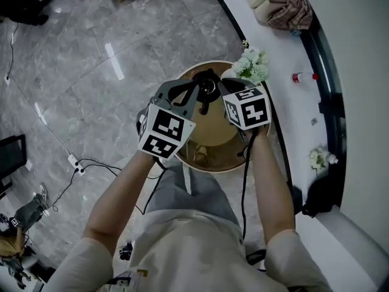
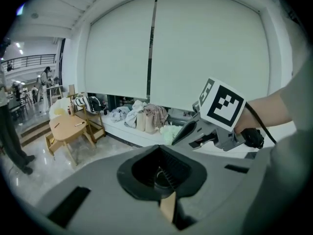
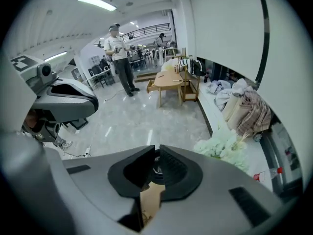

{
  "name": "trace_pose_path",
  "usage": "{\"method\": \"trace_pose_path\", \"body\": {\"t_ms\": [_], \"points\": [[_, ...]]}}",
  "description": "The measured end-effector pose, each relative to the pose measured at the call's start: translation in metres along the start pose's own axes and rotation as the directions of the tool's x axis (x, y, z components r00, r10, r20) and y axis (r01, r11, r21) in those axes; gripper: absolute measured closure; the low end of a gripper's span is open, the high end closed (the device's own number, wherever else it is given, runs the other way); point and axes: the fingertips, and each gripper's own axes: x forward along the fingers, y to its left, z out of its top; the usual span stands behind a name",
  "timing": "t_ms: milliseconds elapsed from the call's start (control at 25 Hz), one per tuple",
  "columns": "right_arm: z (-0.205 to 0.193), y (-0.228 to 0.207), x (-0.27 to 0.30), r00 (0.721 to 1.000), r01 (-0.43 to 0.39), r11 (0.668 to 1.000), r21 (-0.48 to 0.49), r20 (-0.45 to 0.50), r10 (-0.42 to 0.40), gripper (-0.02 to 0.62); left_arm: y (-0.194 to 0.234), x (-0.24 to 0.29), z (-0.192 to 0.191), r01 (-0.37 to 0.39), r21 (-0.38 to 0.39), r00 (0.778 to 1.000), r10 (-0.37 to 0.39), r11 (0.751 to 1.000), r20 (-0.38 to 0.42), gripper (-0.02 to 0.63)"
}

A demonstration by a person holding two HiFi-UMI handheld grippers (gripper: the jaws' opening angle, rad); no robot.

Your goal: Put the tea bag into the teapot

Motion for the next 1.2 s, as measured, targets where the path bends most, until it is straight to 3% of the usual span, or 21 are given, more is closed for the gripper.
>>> {"method": "trace_pose_path", "body": {"t_ms": [240, 600, 720, 920, 1200], "points": [[0.044, 0.011, -0.072, 0.992, 0.033, 0.999, -0.031, 0.119, -0.029, 0.572, -0.009, -0.028, 0.046, -0.032, 0.065, 0.998, 0.028, 0.997, 0.055, 0.598], [0.099, 0.045, -0.184, 0.955, 0.063, 0.994, -0.085, 0.295, -0.036, 0.578, -0.021, -0.103, 0.118, -0.059, 0.030, 0.983, 0.053, 0.998, 0.177, 0.598], [0.108, 0.052, -0.219, 0.937, 0.071, 0.994, -0.080, 0.348, -0.039, 0.580, -0.029, -0.129, 0.144, -0.080, 0.058, 0.972, 0.065, 0.995, 0.225, 0.598], [0.123, 0.070, -0.285, 0.888, 0.090, 0.991, -0.100, 0.459, -0.034, 0.581, -0.048, -0.173, 0.180, -0.134, 0.117, 0.951, 0.095, 0.984, 0.296, 0.598], [0.142, 0.109, -0.373, 0.794, 0.134, 0.980, -0.150, 0.607, -0.015, 0.583, -0.078, -0.233, 0.215, -0.185, 0.195, 0.921, 0.101, 0.963, 0.378, 0.598]]}}
